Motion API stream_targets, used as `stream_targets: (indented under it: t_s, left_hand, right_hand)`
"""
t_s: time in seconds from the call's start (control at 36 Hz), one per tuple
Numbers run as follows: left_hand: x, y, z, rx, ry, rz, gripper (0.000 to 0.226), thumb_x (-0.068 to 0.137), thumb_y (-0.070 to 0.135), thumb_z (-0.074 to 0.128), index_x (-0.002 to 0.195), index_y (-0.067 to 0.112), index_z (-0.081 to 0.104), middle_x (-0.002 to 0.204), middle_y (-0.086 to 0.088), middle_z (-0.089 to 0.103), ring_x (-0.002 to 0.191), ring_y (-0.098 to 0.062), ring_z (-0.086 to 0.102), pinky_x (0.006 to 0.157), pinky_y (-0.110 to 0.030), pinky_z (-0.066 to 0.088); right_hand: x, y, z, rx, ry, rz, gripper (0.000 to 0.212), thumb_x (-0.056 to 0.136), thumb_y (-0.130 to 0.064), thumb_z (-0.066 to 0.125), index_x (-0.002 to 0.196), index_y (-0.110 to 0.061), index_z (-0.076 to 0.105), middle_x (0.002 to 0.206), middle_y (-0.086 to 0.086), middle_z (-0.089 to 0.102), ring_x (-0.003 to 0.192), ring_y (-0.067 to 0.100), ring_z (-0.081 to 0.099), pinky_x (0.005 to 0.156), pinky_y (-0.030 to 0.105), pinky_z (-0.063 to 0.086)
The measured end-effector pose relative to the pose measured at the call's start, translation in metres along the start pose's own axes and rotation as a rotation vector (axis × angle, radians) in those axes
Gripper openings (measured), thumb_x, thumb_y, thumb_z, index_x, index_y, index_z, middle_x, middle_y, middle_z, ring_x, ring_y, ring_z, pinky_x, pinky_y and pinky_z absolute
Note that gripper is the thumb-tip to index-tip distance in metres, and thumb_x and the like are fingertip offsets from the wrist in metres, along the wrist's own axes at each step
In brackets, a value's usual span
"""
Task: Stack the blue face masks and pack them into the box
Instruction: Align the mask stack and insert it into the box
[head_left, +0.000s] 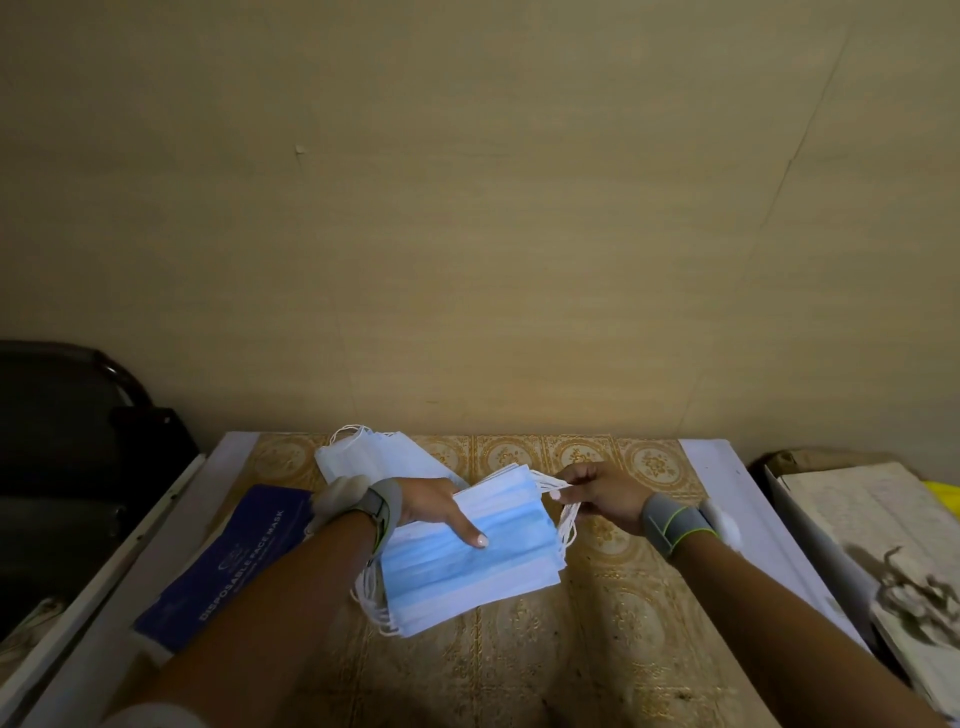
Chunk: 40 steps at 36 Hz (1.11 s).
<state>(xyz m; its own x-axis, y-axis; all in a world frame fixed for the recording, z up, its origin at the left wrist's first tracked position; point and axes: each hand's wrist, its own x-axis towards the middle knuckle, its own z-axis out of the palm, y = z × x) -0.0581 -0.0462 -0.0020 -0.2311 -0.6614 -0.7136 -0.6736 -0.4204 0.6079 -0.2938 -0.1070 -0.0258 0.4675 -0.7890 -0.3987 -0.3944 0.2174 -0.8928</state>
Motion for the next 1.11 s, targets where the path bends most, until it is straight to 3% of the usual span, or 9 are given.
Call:
stream_targets:
  t_s: [0.11,0.22,0.31,0.39,0.5,0.61,0.83,1.03,1.11]
  left_hand:
    - [-0.001,0.002,-0.001,0.086,0.003,-0.010,0.035,0.079,0.027,0.073,0.110,0.018,0.059,0.115,-0.003,0.061,0.109,-0.024,0.060,0.101,-0.036,0.047]
    - [0.001,0.003,0.000,0.137,0.030,-0.024,0.051,0.075,0.032,0.076,0.118,0.017,0.052,0.134,-0.004,0.053,0.115,-0.023,0.055,0.104,-0.036,0.045]
    - [0.000,-0.001,-0.002,0.149,0.041,-0.025,0.078,0.062,0.042,0.080,0.129,0.015,0.052,0.140,-0.004,0.050,0.124,-0.025,0.052,0.109,-0.042,0.041]
    - [-0.004,-0.004,-0.004,0.104,0.009,-0.038,0.049,0.074,0.032,0.076,0.117,0.016,0.058,0.124,-0.003,0.060,0.111,-0.023,0.059,0.104,-0.038,0.045]
    - [-0.008,0.000,-0.006,0.092,0.010,-0.011,0.032,0.079,0.025,0.072,0.108,0.018,0.059,0.111,-0.003,0.062,0.099,-0.022,0.060,0.100,-0.035,0.048]
    - [-0.007,0.001,-0.004,0.134,0.022,0.004,0.040,0.075,0.027,0.076,0.110,0.017,0.060,0.116,-0.003,0.061,0.101,-0.022,0.060,0.101,-0.036,0.048]
    - [-0.009,-0.001,-0.006,0.135,0.016,-0.028,0.057,0.065,0.034,0.078,0.116,0.017,0.060,0.116,-0.001,0.061,0.105,-0.023,0.060,0.103,-0.038,0.047]
    - [-0.012,-0.005,-0.007,0.095,0.009,-0.035,0.034,0.080,0.023,0.072,0.110,0.019,0.056,0.110,-0.001,0.062,0.100,-0.022,0.060,0.100,-0.036,0.048]
    - [-0.011,-0.009,-0.008,0.169,0.030,-0.036,0.044,0.075,0.028,0.076,0.113,0.021,0.055,0.110,0.002,0.059,0.101,-0.021,0.060,0.102,-0.036,0.047]
  right_hand:
    - [-0.003,-0.004,0.005,-0.031,-0.119,0.014,0.040,0.066,-0.025,0.067,0.105,-0.023,0.059,0.102,-0.002,0.063,0.098,0.019,0.056,0.087,0.031,0.046]
    - [-0.004,-0.011,0.011,-0.034,-0.196,0.021,0.045,0.081,-0.012,0.066,0.123,-0.016,0.050,0.115,0.006,0.060,0.100,0.020,0.058,0.074,0.017,0.052]
    - [-0.006,-0.006,0.013,-0.091,-0.218,0.027,0.040,0.083,-0.011,0.064,0.121,-0.014,0.051,0.118,0.011,0.058,0.102,0.023,0.058,0.078,0.020,0.055]
    - [-0.006,0.001,0.011,-0.123,-0.190,0.058,0.067,0.069,-0.031,0.068,0.129,-0.024,0.042,0.123,0.002,0.052,0.117,0.025,0.049,0.102,0.042,0.043]
    - [-0.008,0.011,0.011,-0.054,-0.309,0.157,0.102,0.051,-0.048,0.082,0.137,-0.027,0.031,0.129,-0.003,0.050,0.117,0.021,0.050,0.096,0.048,0.048]
    - [-0.006,0.019,0.014,0.094,-0.554,0.152,0.076,0.048,-0.039,0.089,0.115,-0.020,0.057,0.110,-0.004,0.070,0.099,0.017,0.067,0.079,0.036,0.060]
    - [-0.009,0.016,0.002,0.113,-0.397,0.119,0.025,0.083,0.017,0.051,0.093,-0.004,0.060,0.076,-0.001,0.076,0.070,0.013,0.072,0.062,0.022,0.060]
    - [-0.009,0.017,-0.011,0.156,-0.171,0.086,0.018,0.082,0.012,0.057,0.091,-0.003,0.061,0.079,0.012,0.066,0.059,0.016,0.068,0.056,0.026,0.059]
    - [-0.010,0.014,-0.013,0.090,-0.037,0.069,0.025,0.083,-0.001,0.064,0.104,-0.012,0.057,0.095,0.009,0.060,0.076,0.018,0.063,0.073,0.032,0.058]
